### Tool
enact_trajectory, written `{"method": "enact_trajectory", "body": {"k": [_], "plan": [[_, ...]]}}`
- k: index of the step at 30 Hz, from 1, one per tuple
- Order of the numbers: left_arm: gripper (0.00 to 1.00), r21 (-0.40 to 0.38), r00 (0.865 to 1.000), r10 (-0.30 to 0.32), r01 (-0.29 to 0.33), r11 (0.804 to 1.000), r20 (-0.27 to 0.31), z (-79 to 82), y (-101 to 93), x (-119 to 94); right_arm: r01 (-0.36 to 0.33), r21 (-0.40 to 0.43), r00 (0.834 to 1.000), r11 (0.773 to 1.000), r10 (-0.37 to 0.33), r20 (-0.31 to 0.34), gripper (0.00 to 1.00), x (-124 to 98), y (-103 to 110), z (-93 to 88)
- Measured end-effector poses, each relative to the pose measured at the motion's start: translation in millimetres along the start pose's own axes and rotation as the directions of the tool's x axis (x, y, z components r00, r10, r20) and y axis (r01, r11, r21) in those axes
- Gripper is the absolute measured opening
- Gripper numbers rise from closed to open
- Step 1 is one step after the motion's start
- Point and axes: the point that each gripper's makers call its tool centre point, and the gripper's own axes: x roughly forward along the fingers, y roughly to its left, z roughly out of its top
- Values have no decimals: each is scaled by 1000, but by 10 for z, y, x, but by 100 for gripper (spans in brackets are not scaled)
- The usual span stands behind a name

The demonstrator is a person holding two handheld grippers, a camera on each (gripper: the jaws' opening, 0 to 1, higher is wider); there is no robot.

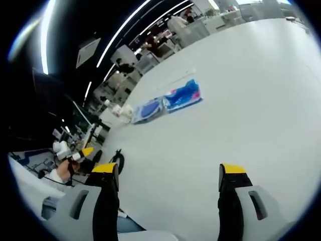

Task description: Arrange the tabletop items into an orderly group along one side of the table until the central work area is clear of visible clutter.

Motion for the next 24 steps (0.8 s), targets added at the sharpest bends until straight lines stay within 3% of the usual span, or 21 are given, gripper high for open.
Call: {"method": "enact_trajectory", "body": {"k": [7,12,24], "plan": [[82,-7,1000,-1,1,1000,-17,-75,6,40,-1,1,1000,1000,1,4,81,21,5,40],[80,0,998,7,-7,1000,-68,-243,23,75,-5,2,1000,1000,5,-2,81,49,22,40],[78,-10,992,15,-16,1000,-128,-472,35,138,-2,18,1000,1000,2,-2,80,74,-29,69]]}}
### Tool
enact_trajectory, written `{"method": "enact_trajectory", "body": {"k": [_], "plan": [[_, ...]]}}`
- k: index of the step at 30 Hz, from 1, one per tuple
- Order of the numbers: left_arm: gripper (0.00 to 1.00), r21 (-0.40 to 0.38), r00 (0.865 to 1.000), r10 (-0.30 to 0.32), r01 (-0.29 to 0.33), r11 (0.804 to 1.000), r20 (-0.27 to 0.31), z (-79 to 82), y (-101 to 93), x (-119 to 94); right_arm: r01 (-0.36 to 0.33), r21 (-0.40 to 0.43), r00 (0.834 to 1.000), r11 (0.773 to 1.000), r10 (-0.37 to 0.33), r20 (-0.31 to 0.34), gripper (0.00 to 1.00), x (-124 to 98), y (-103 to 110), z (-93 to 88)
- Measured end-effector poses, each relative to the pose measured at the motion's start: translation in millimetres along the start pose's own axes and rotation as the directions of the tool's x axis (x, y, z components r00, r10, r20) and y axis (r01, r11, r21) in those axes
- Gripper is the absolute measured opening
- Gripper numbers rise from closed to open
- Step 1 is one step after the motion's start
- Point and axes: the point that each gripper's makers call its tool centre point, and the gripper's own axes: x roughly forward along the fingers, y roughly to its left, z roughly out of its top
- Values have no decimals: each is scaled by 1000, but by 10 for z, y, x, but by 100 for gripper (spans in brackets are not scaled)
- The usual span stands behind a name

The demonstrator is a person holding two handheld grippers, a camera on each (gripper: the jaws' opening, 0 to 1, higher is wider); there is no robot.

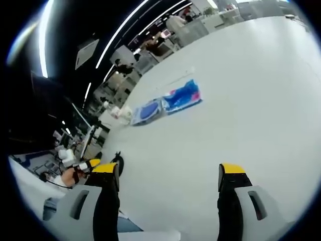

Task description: Arrange the tabletop items into an orderly group along one side of the table until the central work area is clear of visible clutter.

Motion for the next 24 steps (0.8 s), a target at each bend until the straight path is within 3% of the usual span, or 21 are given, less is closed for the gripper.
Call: {"method": "enact_trajectory", "body": {"k": [14,18,24], "plan": [[67,8,996,38,-37,999,-77,-309,-25,225,11,18,1000,1000,-11,8,79,-4,-52,51],[58,-1,995,62,-62,998,-79,-344,-10,249,9,43,1000,999,-10,17,79,-15,-63,50],[54,-22,992,74,-77,997,-101,-395,-21,297,10,49,1000,999,-11,20,79,-12,-54,51]]}}
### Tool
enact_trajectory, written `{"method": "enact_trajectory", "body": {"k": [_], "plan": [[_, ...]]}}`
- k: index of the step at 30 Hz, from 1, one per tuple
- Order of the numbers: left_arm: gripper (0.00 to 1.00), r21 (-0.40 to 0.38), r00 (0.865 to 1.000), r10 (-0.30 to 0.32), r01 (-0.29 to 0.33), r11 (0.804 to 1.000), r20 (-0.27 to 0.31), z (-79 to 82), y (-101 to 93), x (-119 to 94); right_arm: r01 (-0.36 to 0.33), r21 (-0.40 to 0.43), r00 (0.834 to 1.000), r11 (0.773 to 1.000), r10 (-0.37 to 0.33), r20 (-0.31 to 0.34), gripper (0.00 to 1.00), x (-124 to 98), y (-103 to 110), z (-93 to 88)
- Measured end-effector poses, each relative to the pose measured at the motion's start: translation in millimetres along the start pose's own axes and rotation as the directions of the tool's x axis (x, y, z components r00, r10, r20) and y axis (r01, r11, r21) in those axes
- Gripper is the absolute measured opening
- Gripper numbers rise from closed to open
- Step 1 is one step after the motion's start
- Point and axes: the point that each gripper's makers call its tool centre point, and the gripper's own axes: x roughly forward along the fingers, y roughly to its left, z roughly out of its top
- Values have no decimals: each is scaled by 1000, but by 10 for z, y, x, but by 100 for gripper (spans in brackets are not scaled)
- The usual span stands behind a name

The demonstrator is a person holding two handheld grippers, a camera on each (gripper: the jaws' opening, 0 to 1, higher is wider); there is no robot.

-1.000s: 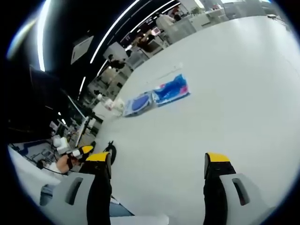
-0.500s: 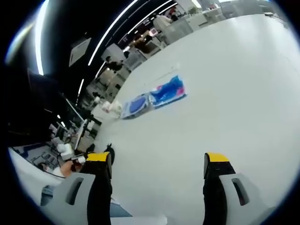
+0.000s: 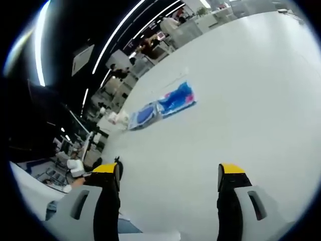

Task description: Arrange the tabletop items into an orderly group along one side of the table until the central work area is clear of visible clutter.

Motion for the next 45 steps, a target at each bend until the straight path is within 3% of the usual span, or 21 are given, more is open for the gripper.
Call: {"method": "enact_trajectory", "body": {"k": [4,8,17,20,22,26,28,30,34,37,39,45], "plan": [[51,-6,1000,21,-21,1000,-8,2,1,45,-5,4,1000,1000,5,5,80,15,-16,13],[39,-5,999,37,-37,999,-9,12,7,88,-4,10,1000,1000,4,16,80,16,-38,38],[39,-31,998,62,-62,998,-24,-13,-38,170,4,20,1000,1000,-5,27,80,-10,-37,40],[33,113,993,116,-112,987,-29,-22,21,154,0,19,1000,1000,0,20,80,5,-35,16],[30,55,995,93,-92,994,-18,-31,-44,188,-5,18,1000,1000,5,14,80,22,-34,1],[29,48,993,113,-114,992,13,-19,-17,215,-13,16,1000,1000,12,8,79,36,2,-23],[24,47,993,114,-115,992,19,-9,-13,228,-15,15,1000,1000,15,5,79,38,16,-30],[11,78,991,135,-134,988,-8,-4,20,232,-16,15,1000,1000,16,5,79,37,9,-26],[5,33,992,117,-116,993,-40,7,-5,258,-17,22,1000,1000,17,12,79,26,-21,-8],[3,-77,996,73,-77,994,-59,-13,-65,250,-15,25,1000,1000,15,15,79,17,-42,-1],[2,-165,998,43,-50,985,-46,8,-137,198,-14,28,1000,999,14,19,79,11,-52,8],[1,-211,1000,-7,9,977,8,134,-255,96,-16,29,1000,999,16,13,79,31,-51,7]]}}
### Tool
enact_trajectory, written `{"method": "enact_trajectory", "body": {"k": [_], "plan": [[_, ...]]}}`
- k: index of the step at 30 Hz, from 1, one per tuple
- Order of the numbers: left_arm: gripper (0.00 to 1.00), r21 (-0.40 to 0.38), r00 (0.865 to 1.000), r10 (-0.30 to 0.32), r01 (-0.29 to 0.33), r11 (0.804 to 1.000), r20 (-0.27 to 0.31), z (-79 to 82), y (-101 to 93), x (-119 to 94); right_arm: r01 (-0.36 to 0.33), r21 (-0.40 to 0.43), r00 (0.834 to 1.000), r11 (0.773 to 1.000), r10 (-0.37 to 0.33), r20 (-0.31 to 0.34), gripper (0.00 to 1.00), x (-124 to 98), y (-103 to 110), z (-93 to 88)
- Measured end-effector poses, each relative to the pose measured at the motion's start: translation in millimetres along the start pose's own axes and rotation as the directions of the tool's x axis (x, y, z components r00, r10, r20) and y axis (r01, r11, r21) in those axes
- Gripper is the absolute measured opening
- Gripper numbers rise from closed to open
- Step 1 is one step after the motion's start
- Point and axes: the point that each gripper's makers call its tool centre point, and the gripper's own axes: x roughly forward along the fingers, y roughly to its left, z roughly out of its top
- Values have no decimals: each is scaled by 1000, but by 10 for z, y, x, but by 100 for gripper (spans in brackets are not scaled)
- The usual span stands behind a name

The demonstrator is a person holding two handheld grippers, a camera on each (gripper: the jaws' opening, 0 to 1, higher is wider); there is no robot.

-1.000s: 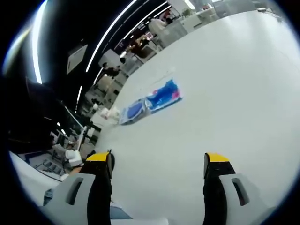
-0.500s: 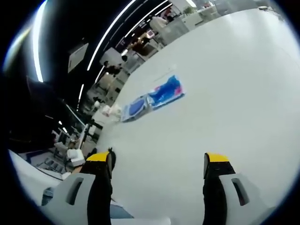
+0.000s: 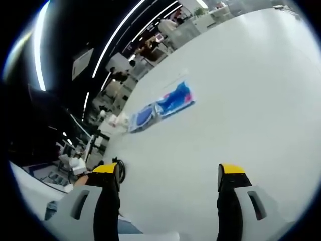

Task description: Arrange the tabletop items into an orderly group along one side of the table until the central work area is clear of visible clutter.

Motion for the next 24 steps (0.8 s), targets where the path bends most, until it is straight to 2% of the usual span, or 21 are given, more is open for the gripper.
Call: {"method": "enact_trajectory", "body": {"k": [7,14,18,22,24], "plan": [[1,-75,995,-78,82,994,62,189,-211,-118,-17,-10,1000,1000,17,-10,79,41,28,-5],[1,-92,980,-185,191,977,77,241,-621,-202,-37,-11,999,999,37,-11,80,37,69,-23],[1,-58,965,-257,259,964,51,216,-894,-243,-61,-27,998,998,60,-31,81,61,150,-58],[1,-5,942,-335,335,942,17,196,-1237,-315,-112,-46,992,993,109,-63,82,124,292,-82],[1,9,931,-364,364,931,7,191,-1379,-336,-152,-70,984,986,144,-100,84,174,389,-114]]}}
